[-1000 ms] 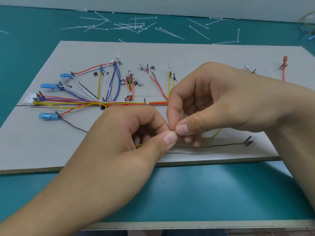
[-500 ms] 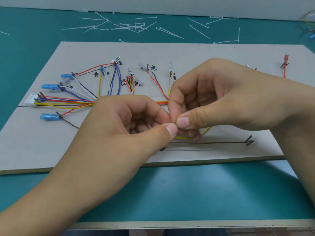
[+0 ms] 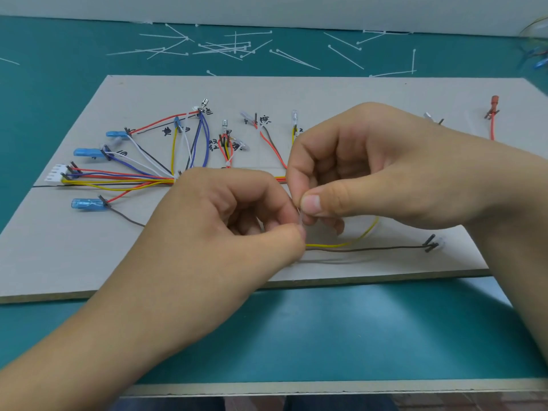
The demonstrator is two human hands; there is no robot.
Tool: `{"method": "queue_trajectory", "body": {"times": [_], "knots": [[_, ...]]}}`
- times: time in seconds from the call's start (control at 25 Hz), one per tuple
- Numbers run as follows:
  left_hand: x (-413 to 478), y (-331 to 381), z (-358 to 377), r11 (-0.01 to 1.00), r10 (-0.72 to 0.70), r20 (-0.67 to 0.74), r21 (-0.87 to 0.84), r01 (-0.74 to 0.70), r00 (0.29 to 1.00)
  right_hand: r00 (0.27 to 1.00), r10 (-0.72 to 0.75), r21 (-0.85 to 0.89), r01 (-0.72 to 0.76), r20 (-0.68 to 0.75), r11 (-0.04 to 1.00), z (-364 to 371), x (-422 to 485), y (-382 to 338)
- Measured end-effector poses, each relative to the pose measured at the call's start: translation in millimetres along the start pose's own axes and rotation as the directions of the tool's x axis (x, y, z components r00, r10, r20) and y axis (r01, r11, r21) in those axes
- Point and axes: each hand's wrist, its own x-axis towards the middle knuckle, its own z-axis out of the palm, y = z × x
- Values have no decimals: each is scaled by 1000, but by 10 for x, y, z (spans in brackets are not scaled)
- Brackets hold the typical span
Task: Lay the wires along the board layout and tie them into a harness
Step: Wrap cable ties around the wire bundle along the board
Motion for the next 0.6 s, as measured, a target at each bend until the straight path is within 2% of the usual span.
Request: {"method": "queue_trajectory", "body": {"times": [0.24, 0.4, 0.48, 0.6], "knots": [[-48, 42, 20, 986, -21, 68, 166, 10, 997, 982, -75, -70, 64, -171, 995, -97, -12, 16], [-46, 36, 27, 968, -22, 54, 253, 8, 998, 956, -104, -145, 66, -274, 987, -127, 14, 54], [-73, 20, 28, 943, -3, 62, 332, -18, 998, 958, -82, -134, 46, -274, 990, -152, 9, 54], [-126, -18, 17, 941, 10, 46, 338, -25, 999, 987, 79, -138, -99, -140, 985, -282, -124, 3]]}}
